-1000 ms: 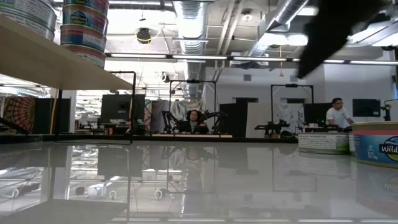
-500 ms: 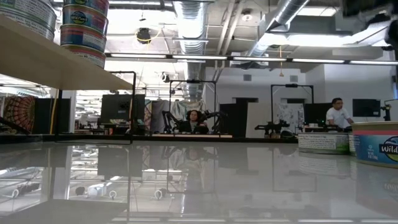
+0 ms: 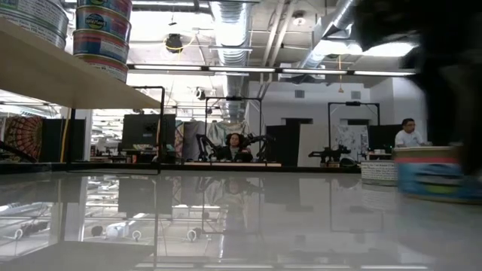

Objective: Stack canned seafood by type on shelf
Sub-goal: Stack the blue tuna can on top of the blue tuna can on the shelf

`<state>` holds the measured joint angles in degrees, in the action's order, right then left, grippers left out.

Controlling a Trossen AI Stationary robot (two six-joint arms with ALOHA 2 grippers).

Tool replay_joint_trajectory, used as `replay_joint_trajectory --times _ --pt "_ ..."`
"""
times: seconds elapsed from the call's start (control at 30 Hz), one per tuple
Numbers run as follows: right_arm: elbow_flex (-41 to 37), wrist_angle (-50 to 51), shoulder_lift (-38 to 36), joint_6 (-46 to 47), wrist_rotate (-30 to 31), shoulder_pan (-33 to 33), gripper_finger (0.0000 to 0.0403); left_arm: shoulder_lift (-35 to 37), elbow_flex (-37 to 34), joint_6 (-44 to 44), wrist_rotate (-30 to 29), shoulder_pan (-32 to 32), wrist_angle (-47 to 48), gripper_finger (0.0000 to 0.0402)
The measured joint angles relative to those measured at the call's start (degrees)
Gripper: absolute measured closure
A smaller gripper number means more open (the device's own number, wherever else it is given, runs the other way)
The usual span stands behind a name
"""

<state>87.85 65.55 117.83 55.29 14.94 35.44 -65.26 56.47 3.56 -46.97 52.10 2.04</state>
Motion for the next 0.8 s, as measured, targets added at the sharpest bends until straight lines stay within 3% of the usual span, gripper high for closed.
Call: replay_joint_trajectory --times 0.37,0.5,0.8 --pt "4.8 -0.2 0.1 -15.0 11.7 -9.5 0.0122 0.0 0.0 -0.2 -1.0 0.2 1.7 0.0107" --pt "8.3 0.9 0.1 -16.8 12.6 -11.6 0.0122 0.0 0.0 -1.8 -2.2 0.2 3.2 0.0107" --pt "12.2 -4.8 0.7 -22.2 10.6 0.4 0.0122 0.0 0.0 -6.6 0.5 0.3 9.2 0.0107"
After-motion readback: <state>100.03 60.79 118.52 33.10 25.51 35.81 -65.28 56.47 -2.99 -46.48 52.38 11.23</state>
